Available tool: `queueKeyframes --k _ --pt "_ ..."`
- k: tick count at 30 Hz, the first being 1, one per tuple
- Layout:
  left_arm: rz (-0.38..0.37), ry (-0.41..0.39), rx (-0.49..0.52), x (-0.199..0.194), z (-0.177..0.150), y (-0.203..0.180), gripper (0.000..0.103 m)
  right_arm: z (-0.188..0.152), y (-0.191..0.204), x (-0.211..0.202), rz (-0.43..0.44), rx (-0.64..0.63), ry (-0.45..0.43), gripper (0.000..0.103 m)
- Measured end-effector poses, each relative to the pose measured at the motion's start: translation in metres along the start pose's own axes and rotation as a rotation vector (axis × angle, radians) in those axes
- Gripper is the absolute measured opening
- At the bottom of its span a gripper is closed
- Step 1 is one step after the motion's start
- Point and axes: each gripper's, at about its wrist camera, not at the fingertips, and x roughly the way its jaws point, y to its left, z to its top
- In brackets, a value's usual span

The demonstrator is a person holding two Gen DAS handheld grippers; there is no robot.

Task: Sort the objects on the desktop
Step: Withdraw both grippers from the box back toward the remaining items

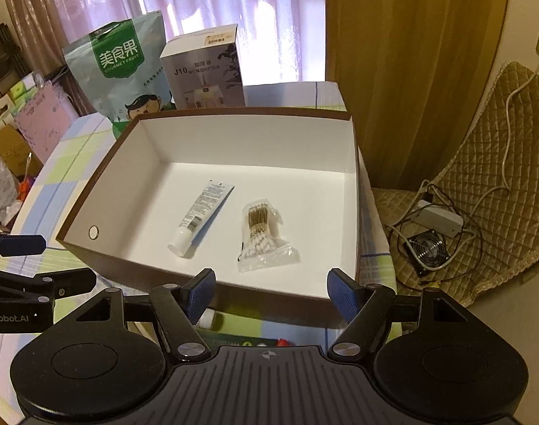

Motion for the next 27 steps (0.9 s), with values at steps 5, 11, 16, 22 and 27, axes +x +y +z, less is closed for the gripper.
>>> queueKeyframes --k 5,11,16,22,27 --pt "-0.001 0.0 -0.006 -0.005 -0.01 0.004 0.083 -0.01 -0.002 -0.004 0.008 0.014 -0.009 0.076" --pt "-0.007 0.006 -0.019 -0.01 -0.024 0.012 0.083 -0.023 -0.009 -0.006 0.019 0.039 -0.014 0.076" --pt "-0.017 0.004 -0.029 -0.013 -0.042 0.021 0.083 -0.041 -0.014 -0.009 0.042 0.049 -0.021 0.076" --pt "-0.01 0.028 -0.049 -0.012 -0.07 0.036 0.083 -0.068 -0.016 -0.009 0.07 0.036 0.0 0.076" --pt "-0.003 0.062 -0.055 -0.011 -0.088 0.041 0.083 -0.083 -0.013 -0.008 0.081 0.014 0.025 0.076"
